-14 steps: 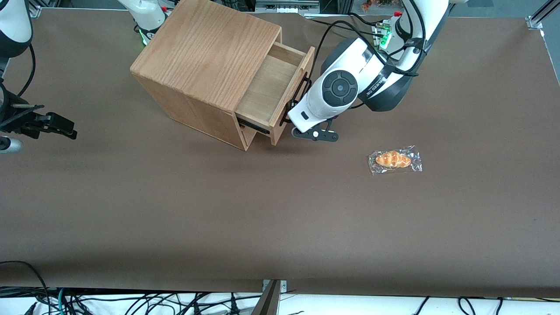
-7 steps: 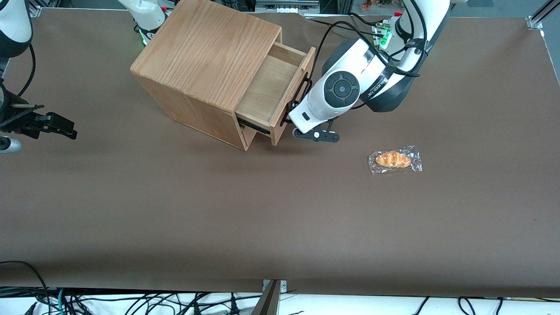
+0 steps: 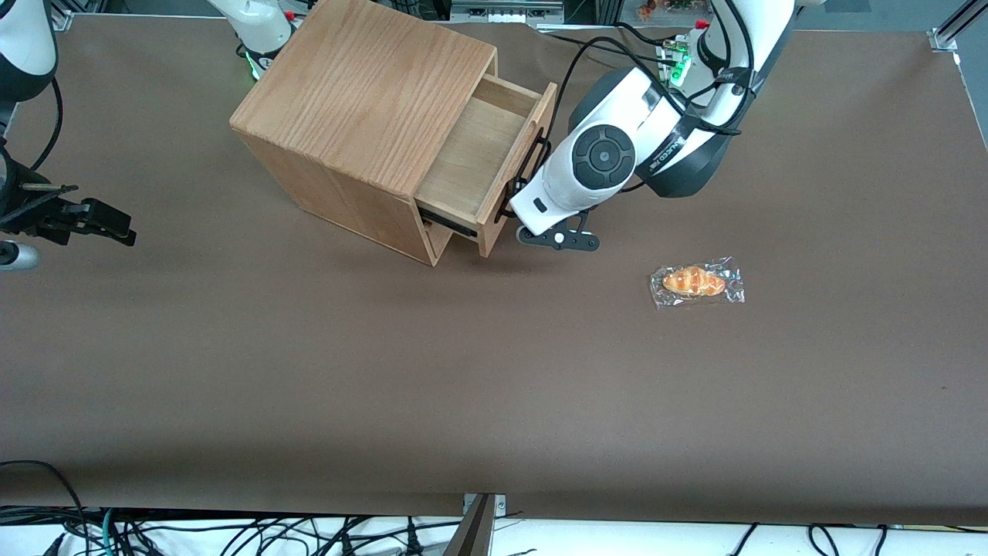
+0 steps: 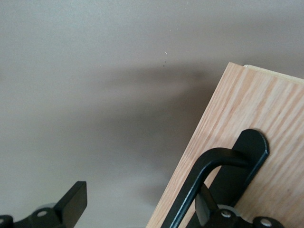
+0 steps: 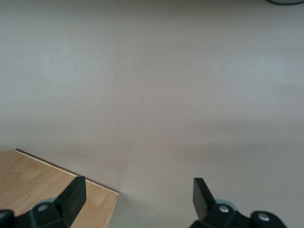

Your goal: Open top drawer with left arm

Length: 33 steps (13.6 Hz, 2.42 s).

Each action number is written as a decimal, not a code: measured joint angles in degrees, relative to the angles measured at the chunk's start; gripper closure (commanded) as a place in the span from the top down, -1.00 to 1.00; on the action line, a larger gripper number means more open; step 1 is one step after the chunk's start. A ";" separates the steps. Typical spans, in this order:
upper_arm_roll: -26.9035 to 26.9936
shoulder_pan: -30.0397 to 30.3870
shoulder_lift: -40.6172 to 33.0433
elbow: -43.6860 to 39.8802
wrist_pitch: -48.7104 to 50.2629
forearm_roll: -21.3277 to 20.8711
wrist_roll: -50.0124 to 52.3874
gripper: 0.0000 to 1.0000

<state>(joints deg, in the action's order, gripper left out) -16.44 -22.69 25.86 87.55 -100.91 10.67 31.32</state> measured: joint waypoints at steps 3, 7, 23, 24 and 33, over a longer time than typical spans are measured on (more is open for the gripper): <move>0.08 -0.19 -0.11 0.01 0.01 -0.25 0.53 1.00; 0.09 -0.15 -0.13 0.02 0.06 -0.34 0.43 1.00; 0.21 0.66 -0.50 0.00 1.41 -0.48 0.49 1.00; 0.21 0.74 -0.51 0.00 1.46 -0.48 0.49 1.00; 0.20 2.61 -0.59 0.00 2.42 -0.48 -0.78 1.00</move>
<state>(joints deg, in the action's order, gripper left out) -16.24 -20.07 25.27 87.55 -98.49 10.19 30.53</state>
